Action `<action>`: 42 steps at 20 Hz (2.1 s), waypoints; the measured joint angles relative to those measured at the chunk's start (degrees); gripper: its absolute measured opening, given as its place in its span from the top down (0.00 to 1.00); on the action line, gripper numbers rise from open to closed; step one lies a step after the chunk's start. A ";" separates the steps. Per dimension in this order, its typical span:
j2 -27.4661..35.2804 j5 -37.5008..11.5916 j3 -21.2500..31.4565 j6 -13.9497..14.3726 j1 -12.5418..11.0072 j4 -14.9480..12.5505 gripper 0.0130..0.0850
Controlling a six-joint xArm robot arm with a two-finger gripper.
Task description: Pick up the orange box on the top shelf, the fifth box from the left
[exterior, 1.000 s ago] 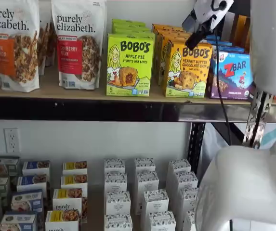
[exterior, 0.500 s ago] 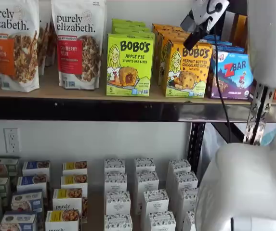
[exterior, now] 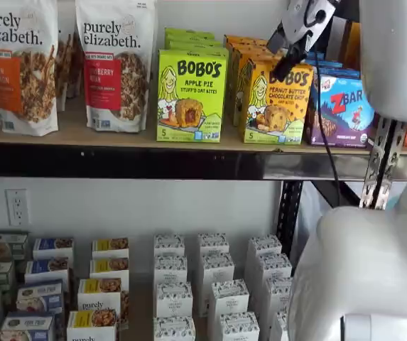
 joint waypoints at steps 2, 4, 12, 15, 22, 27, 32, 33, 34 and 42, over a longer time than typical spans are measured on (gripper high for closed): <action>1.10 1.85 -1.35 -0.18 -0.16 -1.30 0.00; 2.39 4.34 -2.99 -0.43 -0.51 -2.49 0.00; 3.81 5.86 -3.96 -1.39 -1.24 -3.28 0.00; 4.38 6.16 -4.48 -1.50 -1.23 -3.87 0.00; 6.07 7.32 -6.19 -1.53 -0.73 -6.52 0.00; 7.33 8.11 -7.27 -1.10 0.16 -8.62 0.00; 8.29 8.87 -8.15 -0.62 0.95 -10.31 0.00; 8.50 9.17 -8.39 -0.54 1.06 -10.54 0.00; 8.73 9.49 -8.67 -0.43 1.19 -10.86 0.00; 9.65 9.73 -9.88 0.50 2.47 -13.17 0.00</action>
